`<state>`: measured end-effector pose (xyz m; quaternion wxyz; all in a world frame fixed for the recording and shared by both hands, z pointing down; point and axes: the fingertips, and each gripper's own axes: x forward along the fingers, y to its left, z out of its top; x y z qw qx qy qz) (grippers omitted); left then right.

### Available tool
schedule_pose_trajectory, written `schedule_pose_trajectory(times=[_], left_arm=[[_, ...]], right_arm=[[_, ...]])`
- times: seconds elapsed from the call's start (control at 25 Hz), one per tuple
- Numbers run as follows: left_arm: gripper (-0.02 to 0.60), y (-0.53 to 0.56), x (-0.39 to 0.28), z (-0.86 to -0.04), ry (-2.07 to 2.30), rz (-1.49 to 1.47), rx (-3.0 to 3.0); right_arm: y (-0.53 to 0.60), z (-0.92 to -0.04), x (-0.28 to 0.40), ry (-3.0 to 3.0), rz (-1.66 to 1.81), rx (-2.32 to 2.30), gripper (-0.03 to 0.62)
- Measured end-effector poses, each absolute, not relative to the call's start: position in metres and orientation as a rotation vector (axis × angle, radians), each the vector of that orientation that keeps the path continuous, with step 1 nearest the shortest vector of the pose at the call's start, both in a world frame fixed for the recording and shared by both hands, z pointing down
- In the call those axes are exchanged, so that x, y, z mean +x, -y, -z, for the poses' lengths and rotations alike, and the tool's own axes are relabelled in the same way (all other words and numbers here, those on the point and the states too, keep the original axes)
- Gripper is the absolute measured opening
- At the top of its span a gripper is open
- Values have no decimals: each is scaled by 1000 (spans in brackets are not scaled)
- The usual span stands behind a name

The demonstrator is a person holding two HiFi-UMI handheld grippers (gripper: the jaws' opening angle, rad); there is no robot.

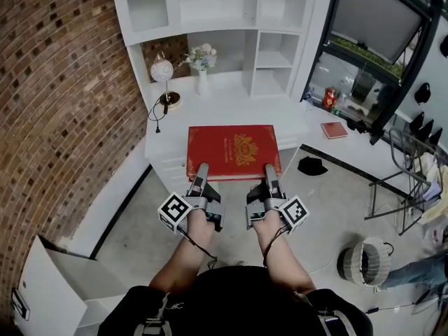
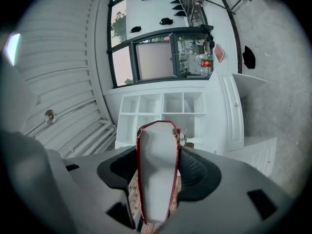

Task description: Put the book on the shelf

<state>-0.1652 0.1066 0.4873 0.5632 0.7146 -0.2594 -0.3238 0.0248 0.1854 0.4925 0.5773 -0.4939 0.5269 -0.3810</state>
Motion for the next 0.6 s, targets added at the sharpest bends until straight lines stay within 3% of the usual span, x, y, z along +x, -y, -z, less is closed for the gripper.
schedule_pose_trajectory(times=[0.6], left_arm=[[250,-91,-85,-479,672,837,1677]], right_arm=[[-151,-482,112,-1329,936,-1112,261]])
